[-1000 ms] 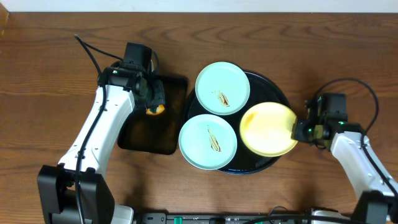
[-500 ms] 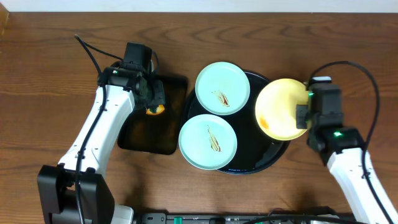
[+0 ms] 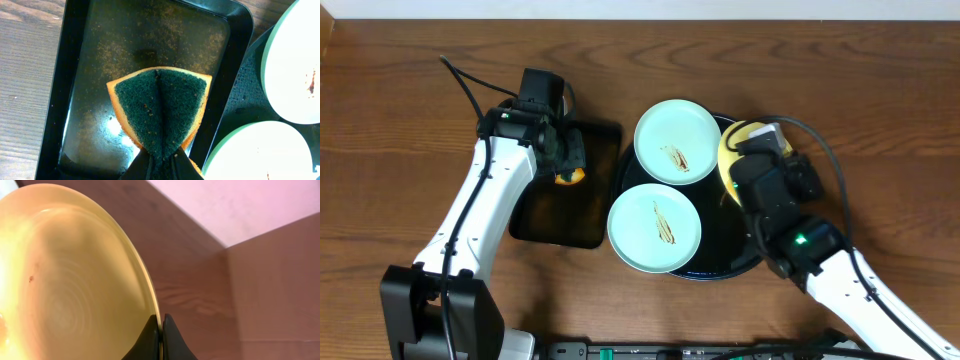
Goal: Clean dirty plates on tray and stack at the side
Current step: 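Lift yellow plate with right gripper and carry it right of tray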
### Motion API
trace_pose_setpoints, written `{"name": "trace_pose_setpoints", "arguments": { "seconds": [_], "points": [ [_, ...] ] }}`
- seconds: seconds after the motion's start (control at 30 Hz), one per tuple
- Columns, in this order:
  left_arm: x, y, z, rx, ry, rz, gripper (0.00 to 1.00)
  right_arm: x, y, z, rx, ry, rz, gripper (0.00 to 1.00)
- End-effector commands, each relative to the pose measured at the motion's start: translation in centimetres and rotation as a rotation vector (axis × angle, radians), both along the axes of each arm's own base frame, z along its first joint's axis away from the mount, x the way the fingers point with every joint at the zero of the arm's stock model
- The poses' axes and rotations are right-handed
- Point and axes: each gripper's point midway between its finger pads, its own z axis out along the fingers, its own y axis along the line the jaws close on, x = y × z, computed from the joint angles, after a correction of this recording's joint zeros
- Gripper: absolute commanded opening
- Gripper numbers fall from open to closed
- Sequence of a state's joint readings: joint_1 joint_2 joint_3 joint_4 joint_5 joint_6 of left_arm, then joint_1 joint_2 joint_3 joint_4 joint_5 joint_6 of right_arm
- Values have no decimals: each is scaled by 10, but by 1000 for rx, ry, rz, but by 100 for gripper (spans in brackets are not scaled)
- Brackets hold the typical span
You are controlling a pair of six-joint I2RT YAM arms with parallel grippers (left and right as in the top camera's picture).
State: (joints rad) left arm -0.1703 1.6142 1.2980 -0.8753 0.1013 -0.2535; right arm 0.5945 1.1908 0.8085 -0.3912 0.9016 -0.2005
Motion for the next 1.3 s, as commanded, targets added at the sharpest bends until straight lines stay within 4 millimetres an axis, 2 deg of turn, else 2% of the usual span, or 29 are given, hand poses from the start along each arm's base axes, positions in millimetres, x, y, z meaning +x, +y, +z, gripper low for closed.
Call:
{"name": "trace_pose_setpoints", "arguments": {
  "seconds": [0.0, 0.4, 0.5, 0.63, 0.8, 0.97, 1.13, 1.27],
  "points": [
    [-2, 3, 3, 9, -8, -11, 8, -1, -10, 21, -157, -53, -72, 1],
    [-2, 3, 3, 9, -8, -11, 8, 2, -6, 25, -189, -73, -75, 1],
    [-2, 3, 3, 9, -8, -11, 8, 4, -2, 16, -47, -94, -83, 1],
    [-2, 3, 3, 9, -7, -11, 8, 5, -1, -10, 141, -33, -88, 1],
    [-2, 3, 3, 9, -8, -11, 8, 11, -36, -10, 224, -55, -213, 1],
    [-2, 3, 3, 9, -8, -11, 8, 16, -87, -5, 365, -68, -380, 1],
    [-2, 3, 3, 9, -8, -11, 8, 9, -133, -23, 588, -41, -526, 1],
    [-2, 3, 3, 9, -8, -11, 8, -4, -168, -40, 759, -28, -652, 1]
  ]
}}
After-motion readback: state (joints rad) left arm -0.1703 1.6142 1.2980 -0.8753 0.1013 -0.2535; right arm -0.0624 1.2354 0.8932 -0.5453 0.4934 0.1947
